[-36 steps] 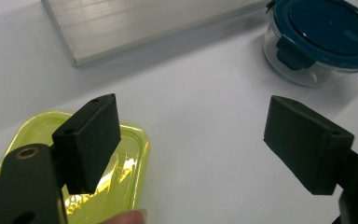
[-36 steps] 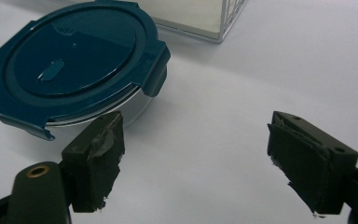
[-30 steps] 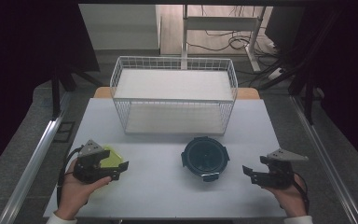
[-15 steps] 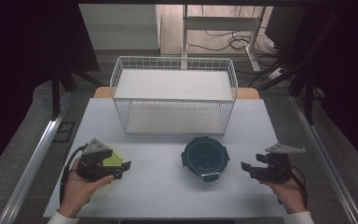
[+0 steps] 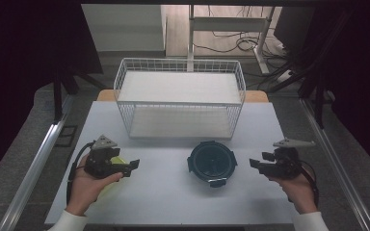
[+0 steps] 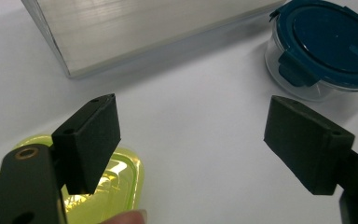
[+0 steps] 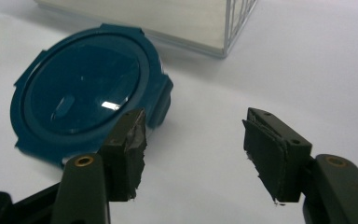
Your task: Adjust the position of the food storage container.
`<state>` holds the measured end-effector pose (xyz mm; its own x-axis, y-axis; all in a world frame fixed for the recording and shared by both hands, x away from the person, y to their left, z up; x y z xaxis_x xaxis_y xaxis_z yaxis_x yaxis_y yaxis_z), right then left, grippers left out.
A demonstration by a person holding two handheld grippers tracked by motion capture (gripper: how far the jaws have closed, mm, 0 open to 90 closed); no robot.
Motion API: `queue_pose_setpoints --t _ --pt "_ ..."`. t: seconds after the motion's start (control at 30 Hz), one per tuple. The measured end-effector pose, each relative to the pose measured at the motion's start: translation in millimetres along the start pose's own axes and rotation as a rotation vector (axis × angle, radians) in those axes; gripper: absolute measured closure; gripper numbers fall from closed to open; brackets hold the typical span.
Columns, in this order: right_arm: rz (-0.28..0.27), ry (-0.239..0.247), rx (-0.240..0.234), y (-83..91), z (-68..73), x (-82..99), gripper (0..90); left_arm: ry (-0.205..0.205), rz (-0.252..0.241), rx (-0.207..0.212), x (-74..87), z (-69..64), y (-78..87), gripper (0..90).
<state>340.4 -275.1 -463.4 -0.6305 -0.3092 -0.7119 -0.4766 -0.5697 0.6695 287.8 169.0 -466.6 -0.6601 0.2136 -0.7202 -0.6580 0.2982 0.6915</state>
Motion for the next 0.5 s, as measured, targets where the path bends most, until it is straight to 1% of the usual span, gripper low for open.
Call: queue_pose_setpoints --t 0.03,0.07,0.1,0.13,0.17,0.23,0.3,0.33,0.37,0.4,0.5 --pt "0.014 -0.003 0.002 -5.2 -0.7 -7.1 40.8 0.002 0.005 0.005 3.2 0.6 0.0 18.3" --pt "0.014 -0.003 0.002 -5.2 -0.7 -7.1 40.8 0.002 0.005 0.005 3.2 0.6 0.0 18.3" --pt "0.026 -0.005 0.003 -11.0 -1.3 -13.1 42.3 0.005 0.008 0.007 6.5 1.2 0.4 18.3" --pt "0.026 -0.005 0.003 -11.0 -1.3 -13.1 42.3 0.005 0.008 0.007 6.5 1.2 0.4 18.3" --pt "0.048 -0.007 0.008 -20.2 -3.1 -19.3 44.1 0.006 0.009 0.012 8.2 1.1 0.4 18.3" --pt "0.057 -0.009 0.011 -23.5 -3.7 -21.3 45.0 0.004 0.012 0.016 10.5 0.9 0.2 18.3" --pt "0.085 -0.018 0.013 -32.9 -5.1 -26.6 47.3 0.002 0.014 0.020 11.5 1.0 0.4 18.3" --pt "0.097 -0.020 0.003 -39.5 -5.8 -30.6 50.4 0.003 0.014 0.020 11.6 1.1 0.6 18.3" --pt "0.097 -0.020 0.003 -39.5 -5.8 -30.6 50.4 0.004 0.013 0.020 11.5 1.3 1.0 18.3" --pt "0.106 -0.017 0.001 -43.5 -6.3 -32.6 52.3 0.006 0.010 0.022 11.2 0.9 1.4 18.3" --pt "0.149 0.000 0.007 -57.0 -8.3 -36.9 57.1 0.001 0.007 0.024 10.3 -1.8 3.0 18.3"
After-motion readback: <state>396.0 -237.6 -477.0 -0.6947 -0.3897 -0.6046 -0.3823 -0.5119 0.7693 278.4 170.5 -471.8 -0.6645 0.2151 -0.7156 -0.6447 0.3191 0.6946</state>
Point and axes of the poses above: each handheld gripper's, and its own axes: y roughly backward along the jaws, x roughly out of its underside, z roughly to its left, the point moved 6 cm from there along -y, roughly forward along the jaws, and after that the axes turned 9 degrees about -x, right-handed, at the moved point
